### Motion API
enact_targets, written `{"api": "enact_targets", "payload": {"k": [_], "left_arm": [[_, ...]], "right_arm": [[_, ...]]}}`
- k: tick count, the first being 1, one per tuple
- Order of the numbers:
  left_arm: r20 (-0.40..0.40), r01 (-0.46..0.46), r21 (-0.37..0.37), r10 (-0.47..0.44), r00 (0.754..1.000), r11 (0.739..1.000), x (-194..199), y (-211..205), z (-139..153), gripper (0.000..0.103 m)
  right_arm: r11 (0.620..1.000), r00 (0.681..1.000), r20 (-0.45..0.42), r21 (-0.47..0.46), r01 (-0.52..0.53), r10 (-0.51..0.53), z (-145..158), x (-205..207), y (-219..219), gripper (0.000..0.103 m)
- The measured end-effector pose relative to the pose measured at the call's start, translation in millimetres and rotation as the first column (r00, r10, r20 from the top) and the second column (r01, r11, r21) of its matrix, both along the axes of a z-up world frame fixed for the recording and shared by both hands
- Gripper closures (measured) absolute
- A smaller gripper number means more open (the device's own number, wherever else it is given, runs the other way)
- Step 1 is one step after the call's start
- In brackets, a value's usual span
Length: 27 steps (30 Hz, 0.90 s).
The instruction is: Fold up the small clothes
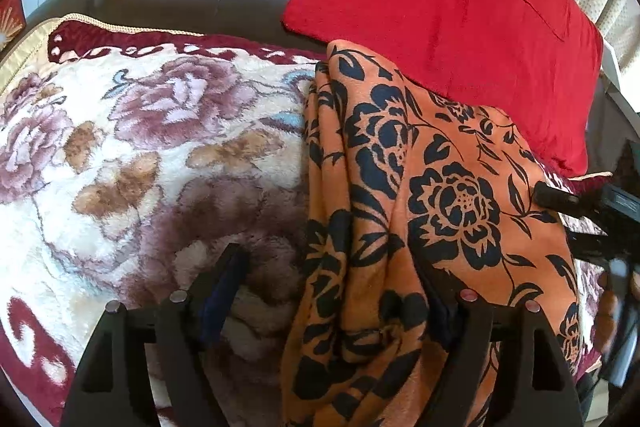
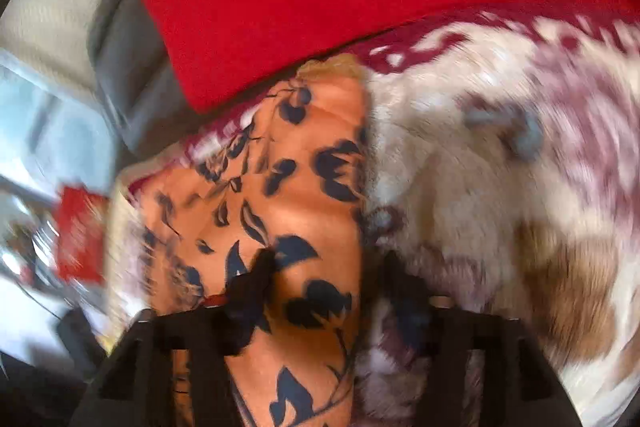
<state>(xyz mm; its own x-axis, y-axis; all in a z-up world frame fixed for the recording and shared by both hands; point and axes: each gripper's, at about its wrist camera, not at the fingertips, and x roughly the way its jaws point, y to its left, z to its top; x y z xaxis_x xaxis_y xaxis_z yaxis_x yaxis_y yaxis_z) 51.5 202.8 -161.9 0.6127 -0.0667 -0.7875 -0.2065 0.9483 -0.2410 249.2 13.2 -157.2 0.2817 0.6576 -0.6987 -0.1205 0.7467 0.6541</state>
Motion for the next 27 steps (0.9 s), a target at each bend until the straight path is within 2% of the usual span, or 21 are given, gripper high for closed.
{"api": "enact_targets", "payload": {"k": [3, 4, 6, 7, 8, 9, 11, 12, 13, 14, 15, 16, 17, 19, 20, 21, 23, 26, 27], "left_arm": [[-0.008, -0.007, 0.000, 0.007, 1.000, 1.000, 1.6, -0.5, 1.8, 0.021], [-0.009, -0.013, 0.000, 0.013, 1.000, 1.000, 1.9, -0.7, 1.8, 0.021], [-0.016, -0.027, -0.011, 0.026, 1.000, 1.000, 2.5, -0.3, 2.3, 0.021], [-0.025, -0.028, -0.023, 0.027, 0.999, 0.999, 2.7, 0.4, 3.8, 0.021], [-0.036, -0.032, -0.035, 0.031, 0.999, 0.999, 1.6, 1.5, 7.8, 0.023], [-0.038, -0.037, -0.043, 0.035, 0.999, 0.998, -0.9, 2.3, 13.0, 0.023], [0.026, -0.048, -0.059, 0.050, 0.998, 0.997, -16.2, 6.6, 32.3, 0.023], [0.058, -0.050, -0.065, 0.054, 0.997, 0.997, -24.4, 8.8, 39.0, 0.023], [0.075, -0.050, -0.075, 0.055, 0.996, 0.996, -33.1, 11.6, 41.2, 0.023], [0.064, -0.058, -0.093, 0.064, 0.996, 0.994, -40.9, 15.2, 35.4, 0.023], [0.004, -0.060, -0.123, 0.061, 0.998, 0.991, -43.1, 18.9, 18.1, 0.026], [-0.035, -0.042, -0.158, 0.037, 0.999, 0.986, -42.1, 20.6, 4.3, 0.029], [-0.025, -0.031, -0.212, 0.026, 0.999, 0.977, -46.2, 25.6, -8.1, 0.030], [0.001, -0.026, -0.232, 0.027, 1.000, 0.972, -49.3, 28.6, 2.1, 0.040], [0.013, -0.012, -0.255, 0.016, 1.000, 0.967, -48.8, 28.6, 8.6, 0.052], [0.021, 0.004, -0.264, 0.002, 1.000, 0.965, -46.1, 27.3, 18.5, 0.053], [0.064, 0.036, -0.233, -0.021, 0.998, 0.972, -40.4, 23.8, 38.7, 0.052], [0.129, 0.094, -0.218, -0.066, 0.989, 0.971, -14.8, 21.3, 61.9, 0.036], [0.134, 0.103, -0.201, -0.076, 0.988, 0.974, -1.3, 21.9, 63.1, 0.035]], "right_arm": [[0.999, 0.999, 0.048, 0.037, -0.017, 0.015, 16.0, -26.4, 0.7, 0.035], [0.999, 0.999, 0.039, 0.036, -0.027, 0.026, 14.1, -36.9, 4.7, 0.031], [0.996, 0.996, -0.022, 0.005, -0.092, 0.092, -2.3, -50.3, 13.7, 0.032], [0.991, 0.990, -0.040, -0.011, -0.134, 0.133, -11.0, -52.3, 20.8, 0.052], [0.988, 0.989, -0.027, -0.043, -0.148, 0.147, -12.5, -56.1, 24.9, 0.058], [0.987, 0.989, -0.004, -0.071, -0.147, 0.147, -7.8, -60.9, 29.1, 0.058], [0.985, 0.990, 0.023, -0.108, -0.133, 0.136, 4.1, -66.8, 32.1, 0.057], [0.985, 0.991, 0.026, -0.121, -0.125, 0.129, 6.3, -67.6, 35.7, 0.056], [0.985, 0.993, 0.018, -0.128, -0.117, 0.120, 4.2, -65.8, 33.8, 0.049], [0.987, 0.994, 0.002, -0.120, -0.108, 0.109, 0.6, -65.8, 29.4, 0.040], [0.990, 0.995, -0.009, -0.098, -0.104, 0.104, -3.9, -64.6, 19.1, 0.036], [0.991, 0.995, -0.015, -0.080, -0.104, 0.103, -5.5, -67.0, 19.2, 0.034], [0.991, 0.994, -0.016, -0.076, -0.111, 0.110, -5.8, -70.2, 18.8, 0.034], [0.989, 0.992, -0.009, -0.083, -0.125, 0.125, -3.2, -77.5, 20.2, 0.034], [0.988, 0.992, -0.005, -0.085, -0.129, 0.129, -0.7, -81.6, 18.7, 0.034], [0.988, 0.991, -0.004, -0.083, -0.131, 0.132, 0.1, -83.7, 10.7, 0.034], [0.989, 0.992, -0.008, -0.077, -0.127, 0.126, -0.1, -83.9, 10.1, 0.034], [0.991, 0.992, -0.016, -0.061, -0.122, 0.122, -1.0, -82.5, 4.3, 0.034], [0.991, 0.993, -0.016, -0.058, -0.121, 0.120, 1.6, -82.0, -0.5, 0.034]]}}
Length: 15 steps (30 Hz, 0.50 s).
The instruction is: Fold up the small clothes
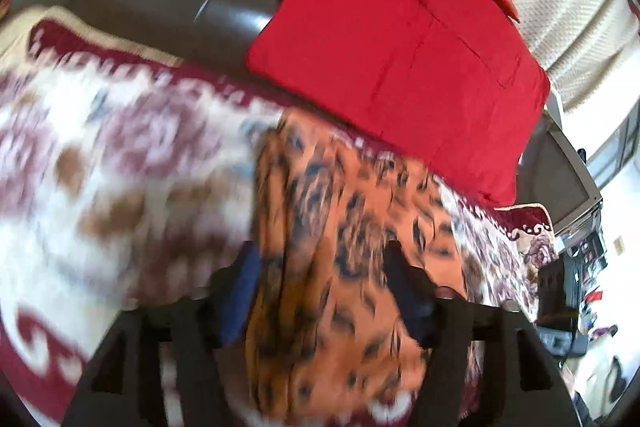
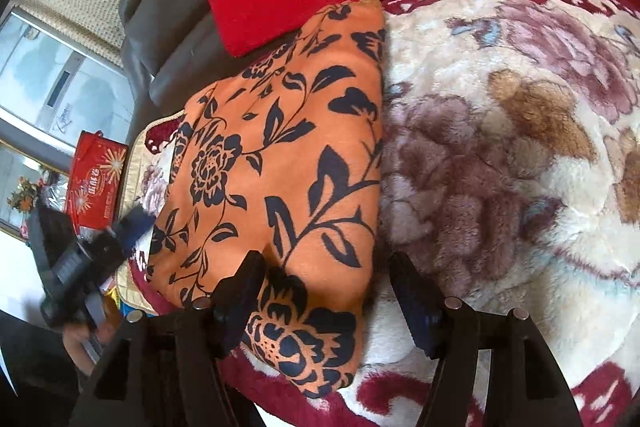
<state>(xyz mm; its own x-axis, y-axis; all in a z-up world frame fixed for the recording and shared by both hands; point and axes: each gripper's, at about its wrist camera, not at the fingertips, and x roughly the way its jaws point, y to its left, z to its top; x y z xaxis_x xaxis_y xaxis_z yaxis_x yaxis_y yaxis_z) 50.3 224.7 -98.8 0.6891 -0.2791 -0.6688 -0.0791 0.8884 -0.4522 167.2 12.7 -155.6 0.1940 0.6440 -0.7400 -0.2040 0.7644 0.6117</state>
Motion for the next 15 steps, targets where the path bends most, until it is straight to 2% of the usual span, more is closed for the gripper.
{"api": "enact_targets", "payload": {"k": [2, 3, 4, 5, 6, 7, 8, 10, 11, 12, 14, 15], "left_arm": [[-0.044, 0.022, -0.025, -0.023, 0.999, 0.999, 33.3, 2.9, -8.7, 0.035], [-0.086, 0.027, -0.069, -0.033, 0.996, 0.997, 49.7, 6.5, -19.4, 0.050], [-0.143, 0.022, -0.104, -0.036, 0.989, 0.994, 64.9, 13.0, -36.5, 0.070], [-0.210, 0.004, -0.194, -0.045, 0.977, 0.981, 78.3, 24.9, -60.9, 0.080], [-0.213, -0.028, -0.328, -0.045, 0.976, 0.944, 78.7, 38.8, -76.5, 0.081], [-0.211, -0.049, -0.414, -0.043, 0.977, 0.909, 78.1, 50.0, -82.3, 0.082], [-0.190, -0.051, -0.435, -0.036, 0.981, 0.899, 74.1, 55.9, -80.4, 0.082], [-0.169, -0.041, -0.393, -0.028, 0.985, 0.919, 65.8, 55.0, -73.7, 0.079], [-0.170, -0.053, -0.369, -0.011, 0.985, 0.928, 58.5, 53.6, -68.8, 0.073], [-0.169, -0.065, -0.344, 0.006, 0.986, 0.937, 50.5, 51.4, -62.9, 0.057], [-0.111, -0.048, -0.324, 0.013, 0.994, 0.945, 27.2, 45.2, -50.3, 0.044], [-0.097, -0.037, -0.307, 0.007, 0.995, 0.951, 16.0, 39.3, -45.9, 0.043]], "right_arm": [[1.000, 1.000, -0.002, 0.011, 0.003, -0.003, 1.1, 4.5, -4.0, 0.034], [1.000, 1.000, -0.002, 0.017, 0.003, -0.003, 1.2, 7.8, -4.2, 0.034], [1.000, 1.000, -0.001, 0.021, 0.003, -0.003, 1.9, 9.3, -5.8, 0.034], [1.000, 1.000, -0.002, 0.023, 0.000, 0.000, 1.0, 11.9, -6.2, 0.034], [1.000, 1.000, -0.007, 0.026, -0.007, 0.007, -0.5, 14.4, -6.9, 0.034], [0.999, 1.000, -0.014, 0.033, -0.015, 0.015, -1.8, 16.1, -7.2, 0.034], [0.999, 0.999, -0.030, 0.046, -0.023, 0.024, -3.8, 17.7, -8.7, 0.034], [0.997, 0.999, -0.042, 0.069, -0.026, 0.029, -6.1, 19.6, -9.8, 0.034], [0.997, 0.999, -0.042, 0.074, -0.025, 0.028, -6.9, 21.3, -10.4, 0.034], [0.997, 0.999, -0.040, 0.079, -0.024, 0.027, -7.8, 24.3, -7.0, 0.034], [0.995, 0.999, -0.039, 0.095, -0.013, 0.017, -8.2, 28.3, -9.0, 0.031], [0.994, 0.999, -0.042, 0.107, 0.000, 0.005, -8.9, 30.4, -10.4, 0.029]]}}
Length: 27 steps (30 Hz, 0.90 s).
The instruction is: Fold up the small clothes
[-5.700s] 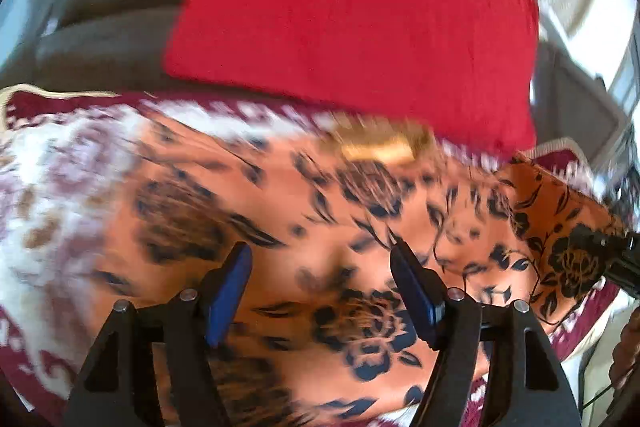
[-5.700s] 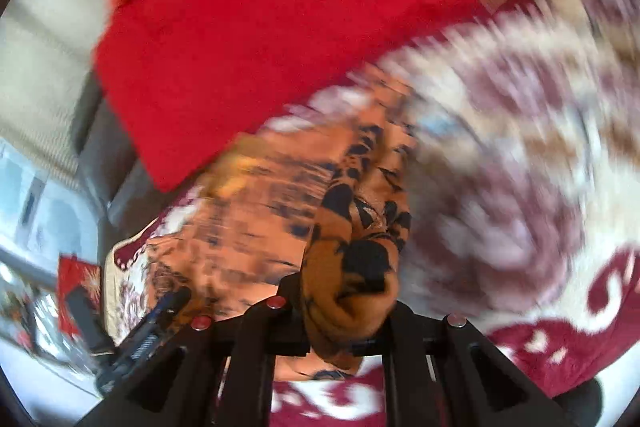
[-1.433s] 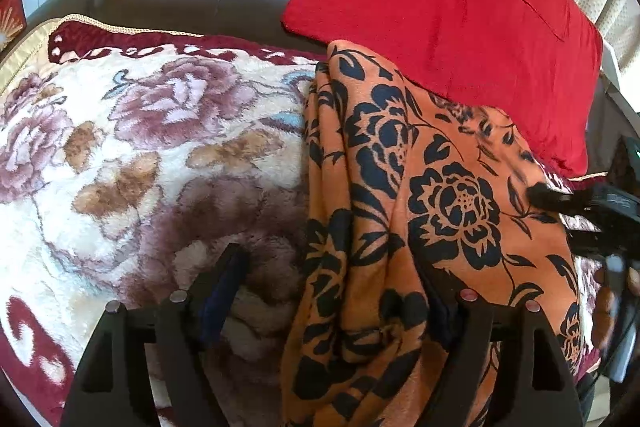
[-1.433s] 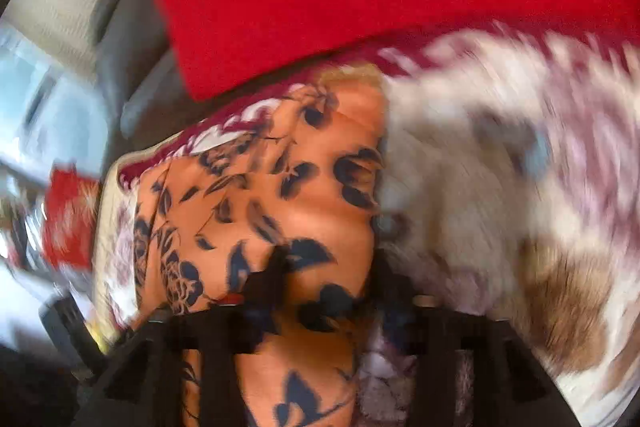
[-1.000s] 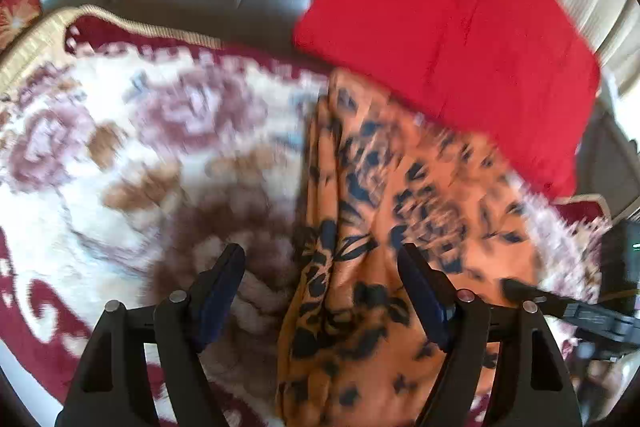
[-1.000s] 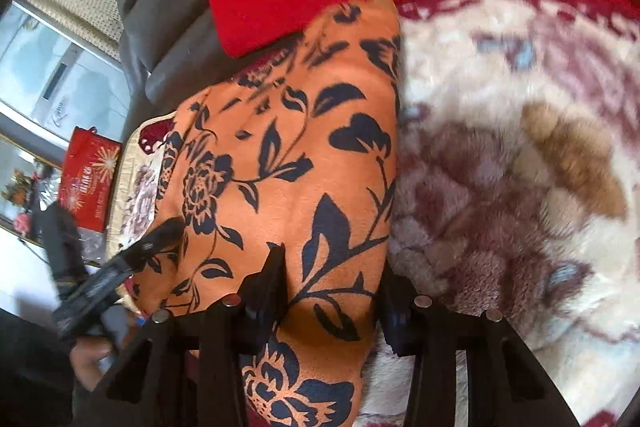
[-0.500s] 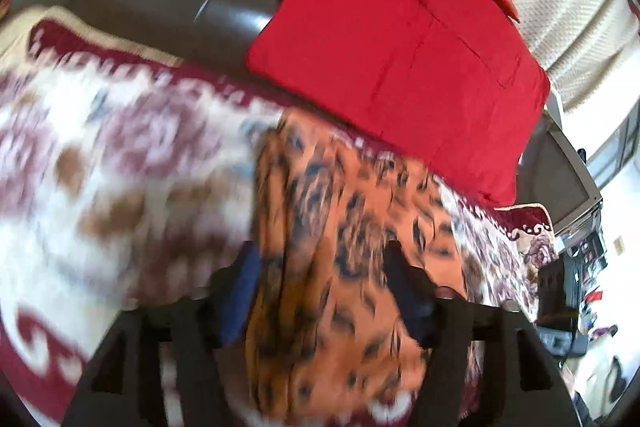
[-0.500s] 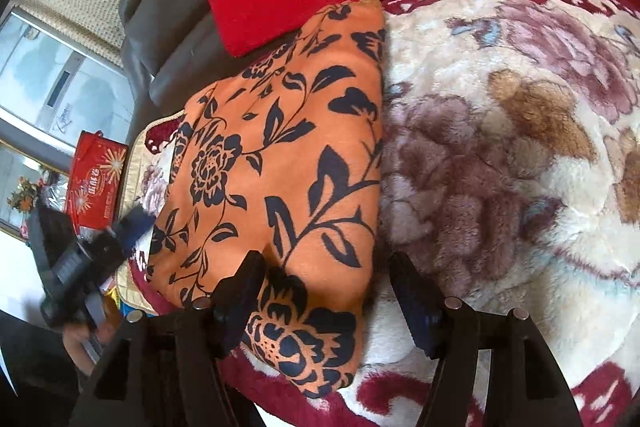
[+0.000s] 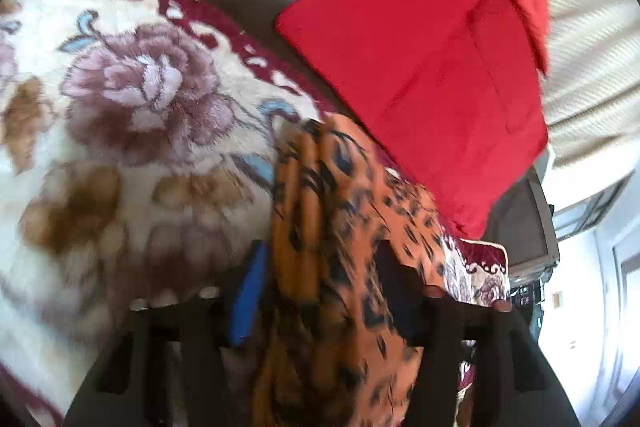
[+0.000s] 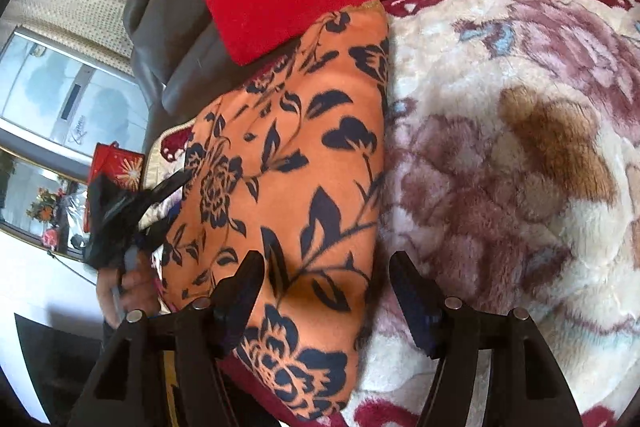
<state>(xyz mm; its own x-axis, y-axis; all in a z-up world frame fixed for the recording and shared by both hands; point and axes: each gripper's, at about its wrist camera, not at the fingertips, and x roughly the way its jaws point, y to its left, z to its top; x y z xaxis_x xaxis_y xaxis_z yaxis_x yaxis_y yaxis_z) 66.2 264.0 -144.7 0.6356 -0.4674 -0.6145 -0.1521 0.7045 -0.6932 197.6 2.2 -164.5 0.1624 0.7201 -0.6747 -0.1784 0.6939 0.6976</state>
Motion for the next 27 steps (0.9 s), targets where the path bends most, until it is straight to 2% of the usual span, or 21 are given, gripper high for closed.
{"api": "enact_targets", "payload": {"k": [2, 3, 4, 5, 7, 9, 10, 14, 16, 21, 23, 27], "left_arm": [[0.028, 0.024, 0.032, -0.025, 0.999, 0.999, -15.6, -14.3, 0.3, 0.043], [0.022, 0.028, 0.070, -0.029, 0.999, 0.997, -20.6, -16.6, -1.8, 0.054], [-0.041, 0.041, 0.157, -0.035, 0.999, 0.987, -20.0, -26.5, -12.0, 0.077], [-0.070, 0.041, 0.159, -0.031, 0.997, 0.986, -20.2, -29.3, -20.8, 0.079], [-0.051, 0.004, 0.126, 0.003, 0.999, 0.992, -24.9, -28.1, -18.4, 0.080], [-0.031, -0.017, 0.148, 0.021, 0.999, 0.989, -30.6, -31.6, -7.2, 0.079], [-0.029, -0.014, 0.182, 0.019, 0.999, 0.983, -34.2, -34.8, -2.2, 0.078], [-0.001, -0.028, 0.287, 0.030, 1.000, 0.957, -36.8, -49.0, 15.2, 0.064], [0.016, -0.037, 0.324, 0.033, 0.999, 0.945, -43.3, -49.0, 23.8, 0.063], [0.056, -0.061, 0.374, 0.043, 0.998, 0.926, -56.4, -52.5, 43.2, 0.039], [0.073, -0.077, 0.396, 0.052, 0.996, 0.915, -62.0, -52.1, 49.4, 0.039], [0.070, -0.067, 0.404, 0.043, 0.997, 0.912, -61.1, -54.5, 52.3, 0.039]], "right_arm": [[1.000, 1.000, -0.012, 0.015, 0.008, -0.008, -3.6, 5.0, 4.3, 0.027], [1.000, 1.000, -0.022, 0.017, 0.002, -0.002, -6.9, 7.2, 6.7, 0.027], [1.000, 1.000, -0.024, 0.012, -0.007, 0.007, -9.4, 7.9, 8.4, 0.027], [1.000, 1.000, -0.014, -0.005, -0.016, 0.016, -9.8, 7.3, 11.0, 0.027], [0.999, 1.000, 0.008, -0.045, -0.027, 0.027, -5.1, 1.9, 15.2, 0.027], [0.998, 0.999, 0.022, -0.059, -0.027, 0.029, 4.0, -9.6, 13.7, 0.027], [0.998, 0.999, 0.025, -0.060, -0.023, 0.025, 6.3, -13.7, 12.1, 0.027], [0.998, 1.000, 0.013, -0.054, 0.021, -0.020, 11.0, -25.9, 1.0, 0.027], [0.998, 1.000, 0.007, -0.057, 0.026, -0.026, 11.6, -32.5, -2.4, 0.027], [0.998, 1.000, 0.010, -0.057, 0.025, -0.024, 12.8, -48.7, -6.4, 0.027], [0.998, 1.000, 0.010, -0.053, 0.026, -0.025, 14.5, -52.1, -6.2, 0.027], [0.998, 1.000, 0.018, -0.052, 0.021, -0.020, 18.4, -55.8, -4.9, 0.027]]}}
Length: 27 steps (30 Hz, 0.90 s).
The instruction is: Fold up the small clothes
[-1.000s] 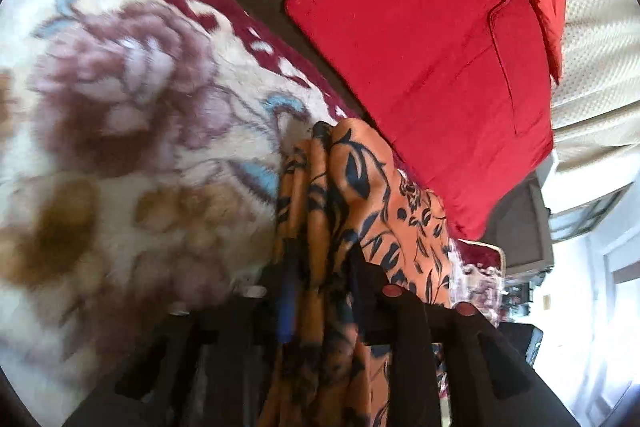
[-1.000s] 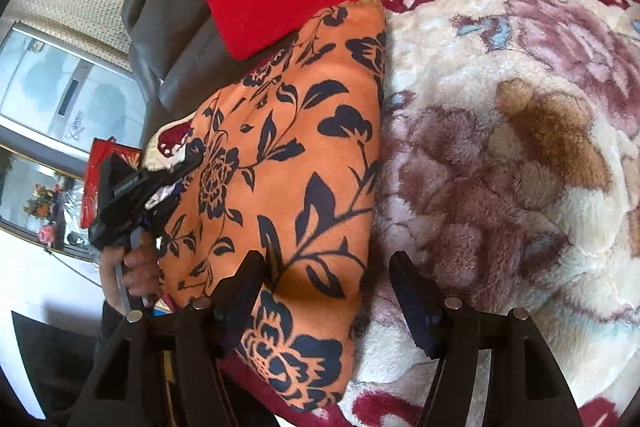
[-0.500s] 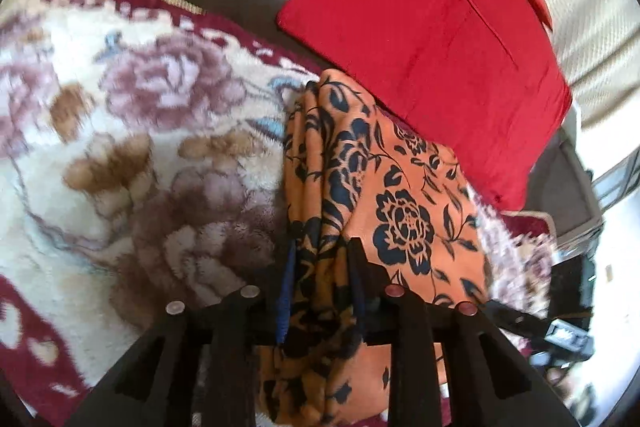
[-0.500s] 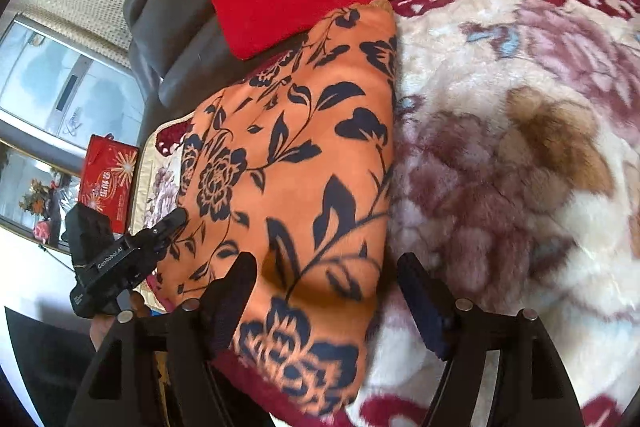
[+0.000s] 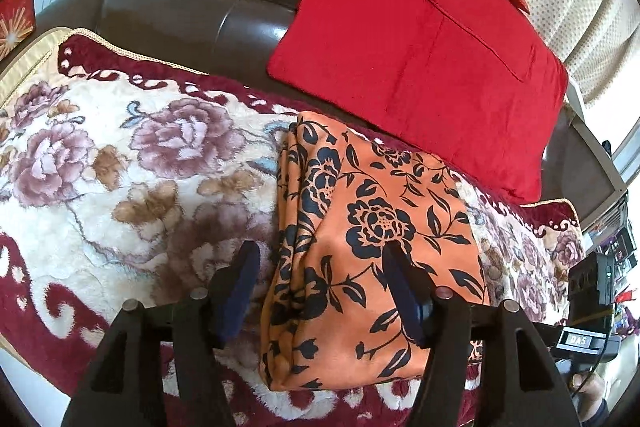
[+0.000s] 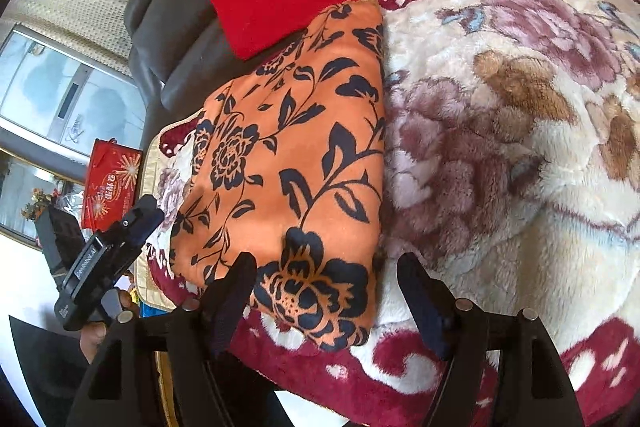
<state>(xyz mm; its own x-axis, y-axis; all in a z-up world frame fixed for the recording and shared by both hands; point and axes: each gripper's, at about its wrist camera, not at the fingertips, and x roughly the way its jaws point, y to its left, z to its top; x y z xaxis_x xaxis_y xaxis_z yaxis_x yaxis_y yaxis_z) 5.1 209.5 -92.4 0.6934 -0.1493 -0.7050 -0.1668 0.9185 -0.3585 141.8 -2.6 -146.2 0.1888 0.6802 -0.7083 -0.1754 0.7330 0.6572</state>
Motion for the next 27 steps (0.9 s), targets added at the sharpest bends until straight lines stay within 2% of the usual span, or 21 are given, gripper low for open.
{"api": "enact_targets", "payload": {"k": [5, 9, 12, 15, 18, 19, 20, 21, 22, 23, 25, 27], "left_arm": [[-0.001, 0.017, -0.016, -0.017, 1.000, 1.000, 1.7, -1.7, -1.8, 0.035], [-0.006, 0.047, -0.098, -0.048, 0.999, 0.994, 7.4, 2.1, -9.0, 0.026], [-0.017, 0.058, -0.136, -0.061, 0.998, 0.989, 17.7, 3.7, -18.8, 0.025], [-0.056, 0.073, -0.150, -0.083, 0.995, 0.986, 31.7, 3.2, -35.5, 0.025], [-0.152, 0.067, -0.135, -0.088, 0.984, 0.989, 44.4, 3.3, -66.5, 0.026], [-0.135, 0.071, -0.135, -0.090, 0.987, 0.988, 43.5, 4.2, -69.3, 0.026], [-0.108, 0.080, -0.123, -0.093, 0.990, 0.989, 41.1, 3.7, -68.9, 0.027], [-0.110, 0.088, -0.107, -0.100, 0.989, 0.990, 40.1, 2.2, -67.2, 0.046], [-0.105, 0.096, -0.104, -0.107, 0.989, 0.990, 39.4, 1.7, -64.6, 0.065], [-0.104, 0.104, -0.109, -0.116, 0.988, 0.988, 38.9, 1.9, -58.8, 0.074], [-0.076, 0.122, -0.081, -0.128, 0.989, 0.989, 36.7, -2.3, -47.9, 0.075], [-0.073, 0.095, -0.074, -0.100, 0.992, 0.993, 35.4, -3.7, -47.9, 0.070]], "right_arm": [[1.000, 1.000, 0.002, 0.011, 0.016, -0.016, 3.7, 3.0, -8.3, 0.026], [0.999, 1.000, 0.000, 0.031, 0.028, -0.028, 4.2, 15.4, -9.8, 0.026], [0.998, 0.999, 0.002, 0.060, 0.035, -0.035, 1.6, 32.4, -7.4, 0.026], [0.994, 0.999, -0.027, 0.100, 0.042, -0.040, -10.5, 55.9, -0.2, 0.026], [0.994, 0.997, -0.067, 0.103, 0.033, -0.027, -31.1, 75.1, 12.0, 0.026], [0.994, 0.997, -0.077, 0.108, 0.016, -0.007, -37.4, 78.6, 17.9, 0.025], [0.995, 0.998, -0.057, 0.102, -0.004, 0.010, -37.2, 80.0, 23.3, 0.025], [0.995, 0.999, -0.033, 0.091, -0.034, 0.037, -33.5, 80.4, 29.9, 0.026], [0.995, 0.997, -0.032, 0.085, -0.061, 0.064, -29.9, 80.3, 36.8, 0.040], [0.996, 0.997, -0.019, 0.052, -0.069, 0.070, -24.8, 78.9, 41.2, 0.062], [0.997, 0.996, 0.041, 0.004, -0.078, 0.078, -7.9, 72.2, 48.2, 0.063], [0.997, 0.994, 0.078, -0.003, -0.079, 0.079, 3.2, 64.7, 49.5, 0.063]]}}
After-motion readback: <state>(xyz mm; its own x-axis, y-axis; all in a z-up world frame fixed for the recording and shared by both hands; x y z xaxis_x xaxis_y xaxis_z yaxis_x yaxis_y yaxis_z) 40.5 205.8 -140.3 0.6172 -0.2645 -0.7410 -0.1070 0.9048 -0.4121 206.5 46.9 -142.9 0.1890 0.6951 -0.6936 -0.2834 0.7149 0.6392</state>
